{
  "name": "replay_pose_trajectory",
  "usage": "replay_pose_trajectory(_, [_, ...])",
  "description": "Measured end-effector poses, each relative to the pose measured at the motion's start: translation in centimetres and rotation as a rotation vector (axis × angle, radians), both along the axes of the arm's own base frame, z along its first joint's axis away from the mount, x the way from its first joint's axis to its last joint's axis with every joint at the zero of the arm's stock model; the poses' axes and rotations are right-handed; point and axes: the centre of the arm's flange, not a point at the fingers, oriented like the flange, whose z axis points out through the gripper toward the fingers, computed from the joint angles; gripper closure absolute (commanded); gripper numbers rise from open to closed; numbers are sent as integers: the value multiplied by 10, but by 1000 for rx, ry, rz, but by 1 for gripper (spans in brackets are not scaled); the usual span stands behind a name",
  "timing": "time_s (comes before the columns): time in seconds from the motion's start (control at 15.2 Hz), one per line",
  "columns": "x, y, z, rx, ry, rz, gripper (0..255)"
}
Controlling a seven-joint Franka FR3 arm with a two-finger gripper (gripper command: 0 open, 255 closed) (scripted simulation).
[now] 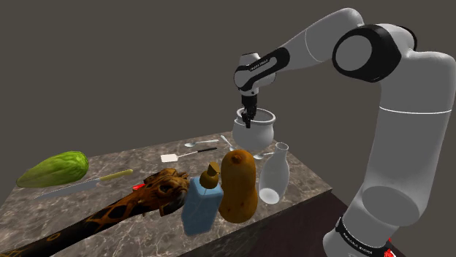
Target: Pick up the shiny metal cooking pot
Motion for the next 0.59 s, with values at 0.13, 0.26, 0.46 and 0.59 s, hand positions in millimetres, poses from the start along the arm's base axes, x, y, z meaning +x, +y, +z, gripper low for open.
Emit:
replay_pose_trajectory(0.13, [0,1,10,0,0,0,255])
replay_pose_trajectory(0.26, [0,0,21,0,0,0,255])
replay_pose_trajectory(0.46, [0,1,36,2,3,1,255])
replay_pose_trajectory(0.59, [0,2,47,3,4,1,255])
